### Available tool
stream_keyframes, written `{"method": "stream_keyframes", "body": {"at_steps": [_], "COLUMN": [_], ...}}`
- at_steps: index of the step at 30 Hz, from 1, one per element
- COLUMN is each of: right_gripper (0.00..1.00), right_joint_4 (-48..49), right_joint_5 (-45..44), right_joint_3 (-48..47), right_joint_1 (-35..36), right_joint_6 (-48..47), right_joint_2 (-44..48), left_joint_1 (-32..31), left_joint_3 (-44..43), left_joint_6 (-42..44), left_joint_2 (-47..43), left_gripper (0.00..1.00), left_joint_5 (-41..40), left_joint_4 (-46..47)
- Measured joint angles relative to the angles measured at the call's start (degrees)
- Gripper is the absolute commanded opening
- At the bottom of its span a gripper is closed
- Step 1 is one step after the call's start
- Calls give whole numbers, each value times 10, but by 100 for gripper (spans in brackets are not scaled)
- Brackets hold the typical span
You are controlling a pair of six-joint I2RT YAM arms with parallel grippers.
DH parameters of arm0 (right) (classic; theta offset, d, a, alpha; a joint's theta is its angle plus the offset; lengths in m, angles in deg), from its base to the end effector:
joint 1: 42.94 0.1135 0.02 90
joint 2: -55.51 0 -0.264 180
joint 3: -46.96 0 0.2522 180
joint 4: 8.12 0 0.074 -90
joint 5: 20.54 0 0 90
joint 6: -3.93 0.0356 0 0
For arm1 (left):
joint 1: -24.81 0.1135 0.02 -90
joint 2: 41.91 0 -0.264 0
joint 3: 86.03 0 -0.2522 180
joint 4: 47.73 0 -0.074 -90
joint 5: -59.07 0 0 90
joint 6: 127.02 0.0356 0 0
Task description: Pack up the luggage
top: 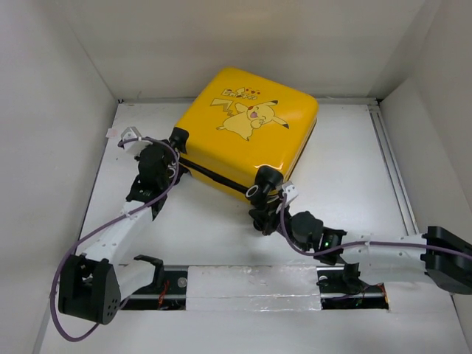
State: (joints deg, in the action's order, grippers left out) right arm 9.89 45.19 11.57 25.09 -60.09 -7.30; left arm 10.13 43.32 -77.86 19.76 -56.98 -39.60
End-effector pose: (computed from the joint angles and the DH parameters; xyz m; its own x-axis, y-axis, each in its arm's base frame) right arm 0.0990 0.2062 0.2148 -0.3589 0.1778 -0.9163 -0.5968 0.7111 0.3718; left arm 0.2440 -0.0478 0.2923 0.0917 -0.6314 -0.7701 -0.1806 0.7499 -0.6364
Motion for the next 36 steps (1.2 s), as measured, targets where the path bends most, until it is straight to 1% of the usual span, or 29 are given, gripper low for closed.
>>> {"method": "stream_keyframes", "body": {"at_steps": [3, 6, 7, 9, 10, 11, 15, 16, 17, 18, 20, 21, 23, 24, 25, 27, 30, 32, 35, 36], "right_gripper": [0, 0, 0, 0, 0, 0, 0, 4, 23, 33, 49, 60, 68, 75, 78, 89, 100, 100, 100, 100], "right_joint_4": [-12, -24, -30, -44, -47, -50, -67, -74, -83, -91, -120, -137, -170, -191, -208, -231, -266, -293, -319, -323], "right_joint_5": [17, 24, 27, 32, 34, 36, 43, 45, 47, 49, 55, 58, 62, 61, 61, 55, 28, 6, -13, -16], "right_joint_3": [0, 0, 0, 0, 0, 1, 2, 2, 2, 2, 1, -1, -13, -22, -31, -47, -73, -95, -143, -160], "right_joint_1": [3, 3, 3, 3, 3, 3, 3, 3, 3, 3, 3, 3, 3, 3, 3, 3, 3, -2, -24, -34], "right_joint_6": [0, 4, 7, 11, 14, 17, 26, 28, 30, 34, 36, 37, 35, 36, 37, 36, 35, 32, 25, 22], "right_joint_2": [30, 54, 62, 79, 86, 91, 98, 99, 100, 102, 114, 122, 135, 144, 152, 165, 167, 153, 100, 77], "left_joint_1": [-3, -10, -11, -14, -14, -14, -14, -14, -14, -14, -14, -16, -17, -17, -17, -16, -14, -14, -8, -8], "left_joint_3": [0, 0, 0, 2, 1, 2, 5, 8, 10, 12, 13, 13, 13, 13, 11, 0, -24, -29, -31, -31], "left_joint_6": [0, -6, -11, -22, -25, -29, -42, -45, -47, -49, -50, -47, -39, -33, -28, -14, 6, 13, 15, 16], "left_joint_2": [0, -5, -10, -25, -36, -47, -52, -49, -44, -38, -24, -22, -18, -14, -9, 9, 52, 75, 98, 98], "left_gripper": [0, 0, 33, 77, 93, 100, 100, 100, 100, 100, 100, 100, 100, 100, 100, 100, 100, 100, 90, 85], "left_joint_5": [29, 44, 45, 38, 31, 23, -12, -17, -21, -24, -25, -25, -25, -25, -24, -24, -21, -14, -17, -16], "left_joint_4": [21, 21, 14, 8, 6, -8, -64, -74, -84, -89, -88, -83, -77, -72, -69, -66, -63, -63, -56, -54]}}
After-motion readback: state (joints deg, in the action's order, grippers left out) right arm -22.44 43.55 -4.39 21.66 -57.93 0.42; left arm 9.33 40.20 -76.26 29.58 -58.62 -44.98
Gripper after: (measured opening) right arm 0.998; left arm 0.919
